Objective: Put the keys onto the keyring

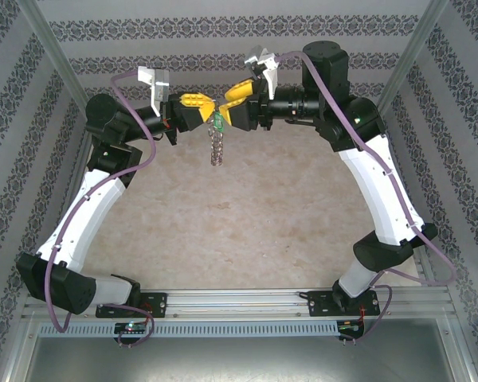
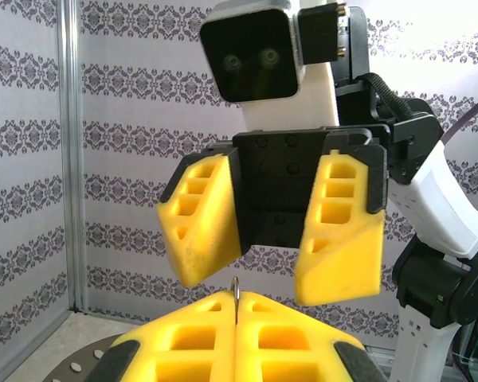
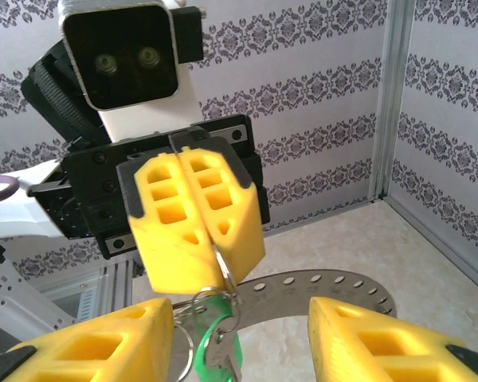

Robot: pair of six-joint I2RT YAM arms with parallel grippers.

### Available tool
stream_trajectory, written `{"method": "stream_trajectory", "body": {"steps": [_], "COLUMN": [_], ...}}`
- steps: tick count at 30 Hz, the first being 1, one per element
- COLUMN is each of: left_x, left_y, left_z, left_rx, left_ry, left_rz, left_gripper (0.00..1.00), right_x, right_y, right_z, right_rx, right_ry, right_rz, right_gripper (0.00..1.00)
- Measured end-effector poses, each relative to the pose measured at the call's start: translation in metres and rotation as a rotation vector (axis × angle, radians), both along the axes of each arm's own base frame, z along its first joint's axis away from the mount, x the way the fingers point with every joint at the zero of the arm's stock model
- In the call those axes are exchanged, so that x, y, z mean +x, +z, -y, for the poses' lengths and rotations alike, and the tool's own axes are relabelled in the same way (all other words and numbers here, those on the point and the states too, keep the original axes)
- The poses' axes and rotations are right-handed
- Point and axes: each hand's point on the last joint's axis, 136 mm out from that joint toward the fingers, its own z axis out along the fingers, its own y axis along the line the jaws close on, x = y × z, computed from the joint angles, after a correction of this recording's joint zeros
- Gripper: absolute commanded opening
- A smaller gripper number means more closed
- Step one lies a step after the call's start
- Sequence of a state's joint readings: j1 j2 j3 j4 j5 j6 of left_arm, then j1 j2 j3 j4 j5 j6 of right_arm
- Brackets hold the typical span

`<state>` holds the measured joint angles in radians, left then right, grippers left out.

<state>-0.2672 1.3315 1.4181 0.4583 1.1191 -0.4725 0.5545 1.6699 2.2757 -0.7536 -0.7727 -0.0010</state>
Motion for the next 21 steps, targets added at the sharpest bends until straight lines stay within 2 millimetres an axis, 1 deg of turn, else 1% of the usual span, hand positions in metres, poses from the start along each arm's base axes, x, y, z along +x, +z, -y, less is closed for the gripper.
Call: {"method": "stream_trajectory", "body": {"steps": [2, 9, 17, 19, 20, 21], "left_x": [0.0, -0.002, -0.003, -0.003, -0.003, -0.002], "left_y": [0.001, 0.003, 0.004, 0.004, 0.004, 0.004], "left_z": [0.0, 0.0, 0.0, 0.0, 0.0, 0.0], "left_rx": [-0.001, 0.0, 0.0, 0.0, 0.0, -0.001], "left_ry": [0.0, -0.006, -0.006, -0.006, -0.006, -0.005], "left_rz": [0.002, 0.01, 0.011, 0.011, 0.011, 0.011], "left_gripper": [0.0, 0.0, 0.0, 0.0, 0.0, 0.0], "right_x": [0.001, 0.001, 0.007, 0.007, 0.006, 0.005], "right_y": [0.0, 0.01, -0.001, -0.001, -0.001, -0.001], "right_z": [0.0, -0.004, -0.013, -0.014, -0.014, -0.015], "right_rx": [0.004, 0.047, 0.042, 0.042, 0.044, 0.045], "right_ry": [0.0, 0.028, 0.06, 0.068, 0.073, 0.079], "right_rz": [-0.004, 0.009, -0.025, -0.029, -0.031, -0.035], "right_gripper": [0.49, 0.5, 0.49, 0.44, 0.38, 0.28]}}
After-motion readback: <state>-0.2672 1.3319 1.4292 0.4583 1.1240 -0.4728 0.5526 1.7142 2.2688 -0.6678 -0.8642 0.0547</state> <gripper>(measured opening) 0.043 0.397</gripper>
